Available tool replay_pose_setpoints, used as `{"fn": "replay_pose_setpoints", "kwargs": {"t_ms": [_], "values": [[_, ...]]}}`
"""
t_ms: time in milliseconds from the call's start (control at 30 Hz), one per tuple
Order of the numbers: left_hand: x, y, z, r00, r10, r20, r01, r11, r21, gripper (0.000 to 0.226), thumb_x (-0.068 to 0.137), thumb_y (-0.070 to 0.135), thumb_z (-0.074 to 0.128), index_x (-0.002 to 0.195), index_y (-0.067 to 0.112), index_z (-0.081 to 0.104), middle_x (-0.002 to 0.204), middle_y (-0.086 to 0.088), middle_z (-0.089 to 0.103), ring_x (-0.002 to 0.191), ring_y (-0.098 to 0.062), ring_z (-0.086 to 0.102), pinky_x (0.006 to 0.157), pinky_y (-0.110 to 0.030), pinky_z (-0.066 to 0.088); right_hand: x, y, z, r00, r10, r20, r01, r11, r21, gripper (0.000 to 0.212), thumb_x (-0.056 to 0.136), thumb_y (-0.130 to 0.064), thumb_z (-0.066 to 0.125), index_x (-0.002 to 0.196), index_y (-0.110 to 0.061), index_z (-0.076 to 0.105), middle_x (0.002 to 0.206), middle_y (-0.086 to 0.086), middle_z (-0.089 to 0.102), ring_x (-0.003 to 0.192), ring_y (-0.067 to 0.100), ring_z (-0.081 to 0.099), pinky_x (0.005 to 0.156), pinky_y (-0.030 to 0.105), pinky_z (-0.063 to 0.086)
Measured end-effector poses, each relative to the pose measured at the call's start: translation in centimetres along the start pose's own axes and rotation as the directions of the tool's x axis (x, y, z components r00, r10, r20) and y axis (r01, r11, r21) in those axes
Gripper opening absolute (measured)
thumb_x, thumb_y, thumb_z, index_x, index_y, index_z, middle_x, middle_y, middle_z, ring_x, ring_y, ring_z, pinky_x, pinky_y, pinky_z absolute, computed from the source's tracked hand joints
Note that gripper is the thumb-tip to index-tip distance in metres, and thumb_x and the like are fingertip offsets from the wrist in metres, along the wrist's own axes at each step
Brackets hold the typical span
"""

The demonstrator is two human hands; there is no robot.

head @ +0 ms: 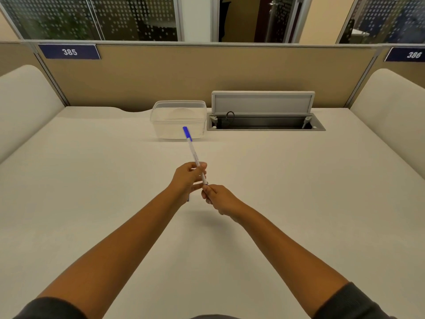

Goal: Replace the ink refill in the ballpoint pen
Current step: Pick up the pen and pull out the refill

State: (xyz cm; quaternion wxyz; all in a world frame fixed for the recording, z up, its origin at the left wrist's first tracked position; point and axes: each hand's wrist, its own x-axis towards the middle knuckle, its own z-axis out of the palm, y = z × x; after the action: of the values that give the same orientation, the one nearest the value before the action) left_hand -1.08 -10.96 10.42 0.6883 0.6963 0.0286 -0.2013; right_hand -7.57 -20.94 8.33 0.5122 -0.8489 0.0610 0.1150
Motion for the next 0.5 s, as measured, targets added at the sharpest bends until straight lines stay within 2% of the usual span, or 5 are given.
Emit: {"fn": "replay_pose_setpoints", "kwargs": {"t_ms": [100,200,333,433,500], "values": [[-0.12,0.15,-0.36,0.997,-0.005,0.082,0.007,0.999,-0.035,0.025,0.092,0.008,0.047,0.114,0.000,0.058,0.108,-0.015,0.062,0.094,-0.025,0.062,0.081,-0.034,0.054,0.01,0.23,-0.42,0.999,0.002,-0.041,-0.002,1.000,-0.020,0.039,0.100,-0.033,0.025,0.072,-0.018,0.049,0.070,-0.001,0.048,0.060,0.008,0.040,0.060,0.020,0.034],[-0.15,0.23,-0.75,0.995,0.004,0.095,0.001,0.999,-0.053,0.021,0.092,0.004,0.045,0.108,0.000,0.059,0.107,-0.017,0.064,0.088,-0.024,0.066,0.073,-0.028,0.057,0.22,0.42,-0.44,0.999,-0.011,-0.046,0.008,0.998,-0.065,0.037,0.100,-0.032,0.026,0.081,-0.012,0.050,0.079,0.005,0.052,0.072,0.016,0.045,0.075,0.028,0.038],[-0.37,0.21,-0.69,0.986,-0.013,0.163,0.030,0.995,-0.098,0.029,0.093,0.009,0.045,0.118,-0.001,0.054,0.107,-0.014,0.063,0.092,-0.025,0.065,0.069,-0.024,0.057,0.31,0.34,-0.45,0.999,-0.006,-0.046,0.003,0.998,-0.057,0.037,0.100,-0.033,0.026,0.080,-0.012,0.050,0.068,-0.004,0.048,0.064,0.010,0.043,0.067,0.024,0.036],[-0.25,0.13,-0.67,0.993,0.022,0.112,-0.022,1.000,0.002,0.029,0.090,0.012,0.052,0.116,-0.002,0.057,0.102,-0.014,0.064,0.088,-0.023,0.064,0.074,-0.028,0.056,0.22,0.22,-0.51,0.999,-0.026,-0.033,0.022,0.994,-0.107,0.037,0.100,-0.033,0.026,0.082,-0.012,0.050,0.078,0.003,0.052,0.074,0.017,0.046,0.072,0.027,0.037],[-0.07,0.03,-0.59,0.999,0.031,0.035,-0.032,0.999,0.041,0.018,0.086,0.015,0.059,0.096,0.001,0.060,0.088,-0.011,0.064,0.081,-0.023,0.063,0.076,-0.031,0.057,0.17,0.04,-0.38,0.999,-0.042,-0.031,0.037,0.988,-0.153,0.037,0.100,-0.032,0.025,0.083,-0.012,0.050,0.085,0.006,0.053,0.079,0.019,0.046,0.074,0.029,0.037]]}}
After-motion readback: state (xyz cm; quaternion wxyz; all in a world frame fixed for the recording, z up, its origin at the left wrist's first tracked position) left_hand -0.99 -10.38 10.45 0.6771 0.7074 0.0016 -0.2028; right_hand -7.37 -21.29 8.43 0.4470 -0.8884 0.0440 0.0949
